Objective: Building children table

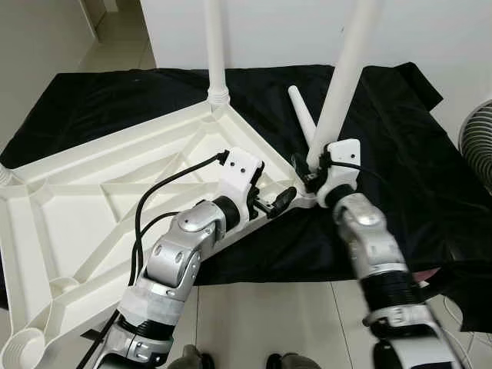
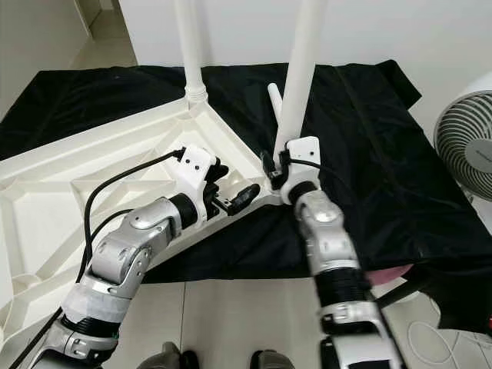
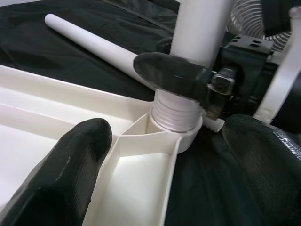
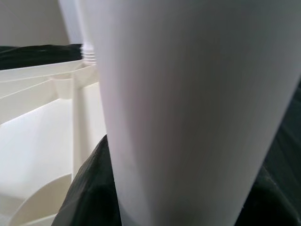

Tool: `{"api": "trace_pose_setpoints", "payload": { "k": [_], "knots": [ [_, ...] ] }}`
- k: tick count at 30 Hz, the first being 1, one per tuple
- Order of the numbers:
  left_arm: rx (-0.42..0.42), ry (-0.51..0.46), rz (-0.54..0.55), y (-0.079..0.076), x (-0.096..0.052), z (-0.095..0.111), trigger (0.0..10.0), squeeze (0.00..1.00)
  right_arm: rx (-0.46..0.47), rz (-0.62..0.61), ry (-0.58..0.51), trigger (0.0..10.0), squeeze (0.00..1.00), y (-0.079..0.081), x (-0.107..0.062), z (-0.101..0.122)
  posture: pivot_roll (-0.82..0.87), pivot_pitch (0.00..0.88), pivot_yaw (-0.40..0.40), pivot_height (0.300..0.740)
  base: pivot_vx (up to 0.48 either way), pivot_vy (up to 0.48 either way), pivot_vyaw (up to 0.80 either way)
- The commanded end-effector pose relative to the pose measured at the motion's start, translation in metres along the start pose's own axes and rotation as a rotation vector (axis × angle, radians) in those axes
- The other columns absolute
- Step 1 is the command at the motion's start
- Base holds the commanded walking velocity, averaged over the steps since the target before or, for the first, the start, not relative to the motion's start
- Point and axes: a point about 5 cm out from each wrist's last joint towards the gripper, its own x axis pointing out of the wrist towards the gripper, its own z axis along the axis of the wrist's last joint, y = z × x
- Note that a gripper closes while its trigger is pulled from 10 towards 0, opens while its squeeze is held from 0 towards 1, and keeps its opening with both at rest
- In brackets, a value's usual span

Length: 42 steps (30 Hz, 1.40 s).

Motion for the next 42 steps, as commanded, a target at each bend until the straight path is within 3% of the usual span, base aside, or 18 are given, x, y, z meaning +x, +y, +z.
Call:
{"api": "trace_pose_setpoints", "payload": {
  "k": [1,7,17,28,34,42],
  "knots": [
    [0.005,-0.002,0.077,0.005,-0.001,0.000,10.0,0.00,0.028,-0.073,0.091,10.0,0.00,0.004,-0.001,-0.017,-0.10,0.075,0.038,0.740,0.000,0.000,0.00],
    [0.003,-0.005,0.074,0.004,0.000,0.001,10.0,0.00,0.066,-0.240,0.061,10.0,0.00,0.014,0.009,-0.010,-0.10,0.074,0.037,0.740,0.000,0.000,0.00],
    [0.004,-0.012,0.089,0.006,-0.001,0.002,10.0,0.00,0.059,-0.393,0.056,10.0,0.00,0.029,0.013,-0.005,-0.09,0.074,0.029,0.740,0.000,0.000,0.00],
    [0.000,-0.016,0.105,0.009,-0.002,0.003,10.0,0.00,0.036,-0.421,0.019,10.0,0.00,0.031,0.012,-0.003,-0.09,0.095,0.027,0.740,0.000,0.000,0.00],
    [-0.006,-0.021,0.108,0.009,0.000,0.004,10.0,0.00,-0.031,-0.432,-0.009,10.0,0.00,0.030,0.012,0.001,-0.10,0.098,0.028,0.740,0.000,0.000,0.00],
    [-0.006,-0.023,0.106,0.009,0.001,0.005,10.0,0.00,-0.019,-0.397,-0.068,10.0,0.00,0.025,0.015,0.009,-0.10,0.098,0.025,0.740,0.000,0.000,0.00]
  ]
}}
